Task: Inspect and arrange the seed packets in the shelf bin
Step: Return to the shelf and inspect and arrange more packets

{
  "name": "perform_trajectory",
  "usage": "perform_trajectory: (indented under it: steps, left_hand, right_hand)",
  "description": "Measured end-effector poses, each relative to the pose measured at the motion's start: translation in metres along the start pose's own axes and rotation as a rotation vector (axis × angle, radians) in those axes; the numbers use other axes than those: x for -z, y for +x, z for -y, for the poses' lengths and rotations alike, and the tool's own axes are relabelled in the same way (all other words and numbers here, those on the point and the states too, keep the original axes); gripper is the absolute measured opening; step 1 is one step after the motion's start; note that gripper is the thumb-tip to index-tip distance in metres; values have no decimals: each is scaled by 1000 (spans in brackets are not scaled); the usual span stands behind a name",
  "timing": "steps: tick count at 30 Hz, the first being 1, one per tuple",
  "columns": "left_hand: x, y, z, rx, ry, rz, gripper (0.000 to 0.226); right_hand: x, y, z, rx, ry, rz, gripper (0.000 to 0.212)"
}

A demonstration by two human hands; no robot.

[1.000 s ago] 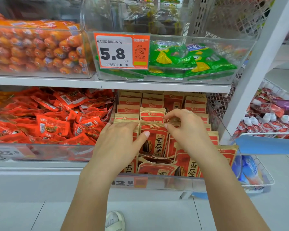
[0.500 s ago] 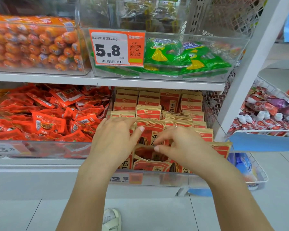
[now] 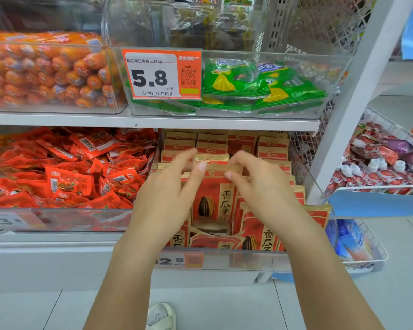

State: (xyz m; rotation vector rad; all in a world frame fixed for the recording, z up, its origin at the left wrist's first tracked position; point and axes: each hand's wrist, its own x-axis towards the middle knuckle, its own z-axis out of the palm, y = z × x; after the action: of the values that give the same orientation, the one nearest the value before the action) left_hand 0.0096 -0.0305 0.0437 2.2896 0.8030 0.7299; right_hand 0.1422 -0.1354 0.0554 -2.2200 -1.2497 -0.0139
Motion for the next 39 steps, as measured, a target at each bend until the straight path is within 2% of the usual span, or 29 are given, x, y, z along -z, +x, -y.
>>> perform_trajectory:
  steps: [3, 6, 10, 14, 17, 19, 21, 24, 29, 34, 39]
  left_hand:
    - [1, 0, -5, 17, -165, -58, 49]
    - [0, 1, -4, 20, -249, -31, 50]
    - [-2, 1, -8, 2, -317, 27, 47]
    - [-6, 0, -13, -27, -371, 73, 44]
    - [-8, -1, -23, -33, -514, 70, 26]
    - [-9, -2, -31, -16, -647, 43, 27]
    - [-10, -3, -38, 38, -769, 57, 37]
    - [-9, -5, -44, 94, -825, 155, 37]
    - [-6, -7, -46, 106, -740, 336, 41]
    - [-5, -9, -49, 121, -872, 231, 35]
    - [-5, -7, -45, 143, -893, 229, 36]
  right_hand:
    - [11, -1, -3, 46, 179, -239, 2]
    - [24, -4, -7, 60, 395, -413, 4]
    - [41, -10, -11, 59, 677, -407, 13]
    - [48, -15, -13, 31, 786, -382, 19]
    - [52, -19, -9, -6, 958, -437, 17]
    - [55, -20, -9, -66, 1110, -438, 20]
    - [57, -21, -12, -131, 1119, -357, 25]
    - [55, -25, -14, -196, 1074, -204, 21]
    - [50, -30, -16, -249, 1061, -233, 22]
    - [48, -31, -13, -218, 1049, -250, 22]
    - [46, -32, -9, -228, 1083, -244, 22]
